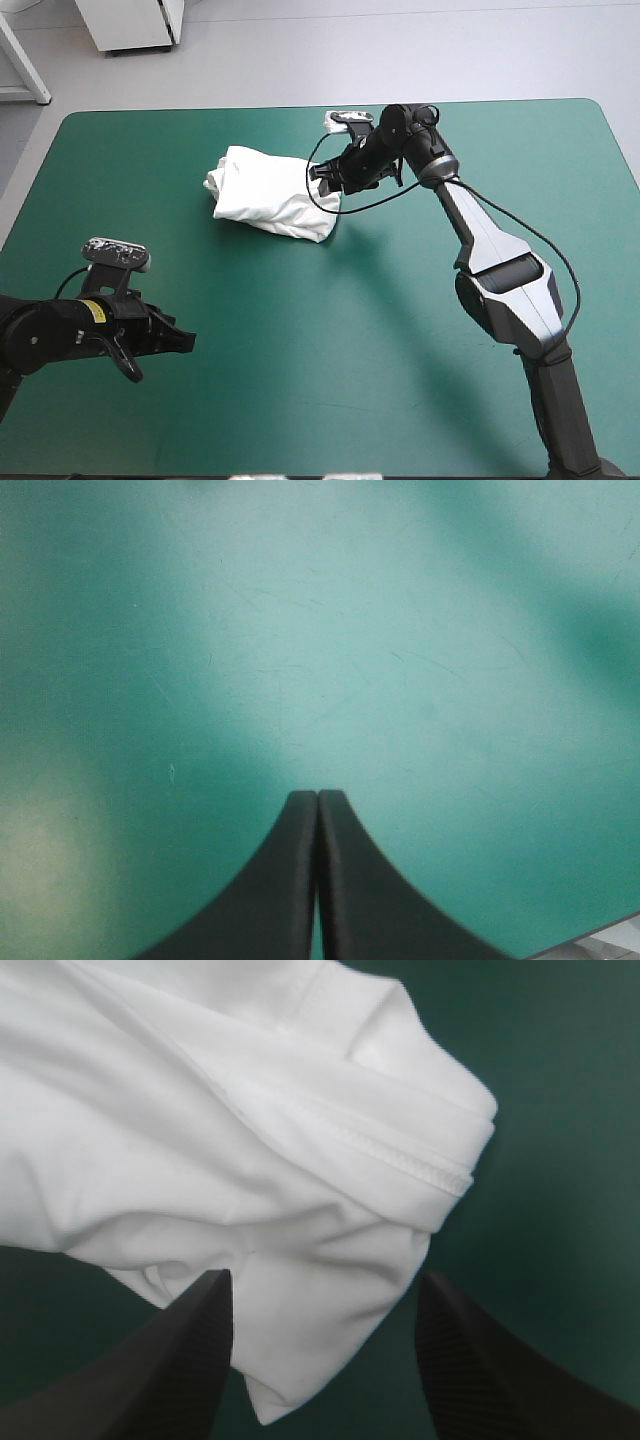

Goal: Fold the cloth

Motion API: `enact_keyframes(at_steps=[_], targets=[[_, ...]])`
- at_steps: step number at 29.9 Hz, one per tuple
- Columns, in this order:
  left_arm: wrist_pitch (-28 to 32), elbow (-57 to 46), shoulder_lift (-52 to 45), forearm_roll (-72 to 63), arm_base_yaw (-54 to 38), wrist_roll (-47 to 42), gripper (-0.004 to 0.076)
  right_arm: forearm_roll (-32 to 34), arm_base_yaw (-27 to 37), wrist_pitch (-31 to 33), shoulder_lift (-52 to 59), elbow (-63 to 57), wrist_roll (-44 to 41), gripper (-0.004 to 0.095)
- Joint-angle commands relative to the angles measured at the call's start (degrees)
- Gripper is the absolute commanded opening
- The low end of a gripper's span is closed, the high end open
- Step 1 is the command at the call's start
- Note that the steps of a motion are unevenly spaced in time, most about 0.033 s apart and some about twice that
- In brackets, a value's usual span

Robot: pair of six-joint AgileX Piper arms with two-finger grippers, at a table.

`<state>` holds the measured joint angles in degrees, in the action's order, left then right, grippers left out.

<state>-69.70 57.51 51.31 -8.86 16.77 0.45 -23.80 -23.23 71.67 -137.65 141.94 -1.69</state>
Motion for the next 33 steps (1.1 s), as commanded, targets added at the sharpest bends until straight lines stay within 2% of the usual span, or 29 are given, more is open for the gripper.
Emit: enact_keyframes(at_steps=[1, 5, 16, 18, 21, 24, 28, 33], targets=[[2.33, 1.33, -0.4, -1.08, -0.11, -0.45, -0.0009, -1.19, 0.41, -0.09, 4.03, -0.83, 1.36, 0.0535], [2.9, 1.33, -0.4, -1.08, -0.11, -0.45, -0.0009, 0.21, 0.41, -0.09, 3.44, -1.97, 1.69, 0.0535], [3.99, 1.33, -0.4, -1.08, -0.11, -0.45, -0.0009, -6.45, -0.39, -0.09, -0.56, -1.97, 2.51, 0.0516], [4.11, 1.33, -0.4, -1.08, -0.11, -0.45, -0.0009, -6.56, -0.73, -0.09, -0.8, -1.97, 2.51, 0.0461], [4.22, 1.33, -0.4, -1.08, -0.11, -0.45, -0.0009, -6.43, -1.12, -0.09, -0.89, -1.97, 2.51, 0.029], [4.22, 1.33, -0.4, -1.33, -0.11, -0.45, -0.0009, -5.5, -1.12, -0.09, -0.89, -1.97, 2.79, -0.0003], [4.22, 1.33, -0.4, -1.33, -0.11, -0.45, -0.0009, -3.49, -1.12, -0.09, -0.39, -1.97, 3.05, -0.0014], [4.22, 1.33, -0.4, -1.33, -0.11, -0.91, -0.0009, 3.24, -1.0, 0.02, 1.75, -1.97, 3.17, -0.0016]])
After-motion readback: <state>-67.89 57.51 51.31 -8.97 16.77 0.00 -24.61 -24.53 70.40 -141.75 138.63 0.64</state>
